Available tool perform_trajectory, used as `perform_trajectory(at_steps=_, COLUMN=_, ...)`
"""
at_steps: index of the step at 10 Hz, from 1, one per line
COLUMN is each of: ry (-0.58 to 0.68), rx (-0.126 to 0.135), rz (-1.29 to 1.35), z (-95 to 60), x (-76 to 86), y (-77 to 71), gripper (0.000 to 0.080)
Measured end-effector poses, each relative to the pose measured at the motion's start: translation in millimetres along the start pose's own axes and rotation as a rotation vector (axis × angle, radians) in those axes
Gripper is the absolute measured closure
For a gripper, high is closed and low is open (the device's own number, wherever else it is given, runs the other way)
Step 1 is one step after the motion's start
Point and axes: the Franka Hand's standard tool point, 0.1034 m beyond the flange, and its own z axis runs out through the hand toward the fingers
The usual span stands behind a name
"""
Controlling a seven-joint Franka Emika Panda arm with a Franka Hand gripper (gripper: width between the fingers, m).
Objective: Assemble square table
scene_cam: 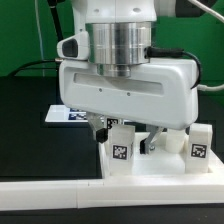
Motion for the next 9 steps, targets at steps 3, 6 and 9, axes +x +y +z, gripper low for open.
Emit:
perform_trajectory(at_steps=3, ry=0.001, rx=0.0, rz=0.034, z=0.6, x=0.1, y=0.3, gripper=0.0261)
perform_trajectory(at_steps=6, ry=-0.001, rx=0.002, rz=0.185, z=0.9, x=-0.2, y=0.4, gripper=0.0509)
perform_trajectory(at_steps=9, ry=-0.007, rx=0.005, rz=0.442, z=0.7, x=1.5, y=2.7, gripper=0.0509)
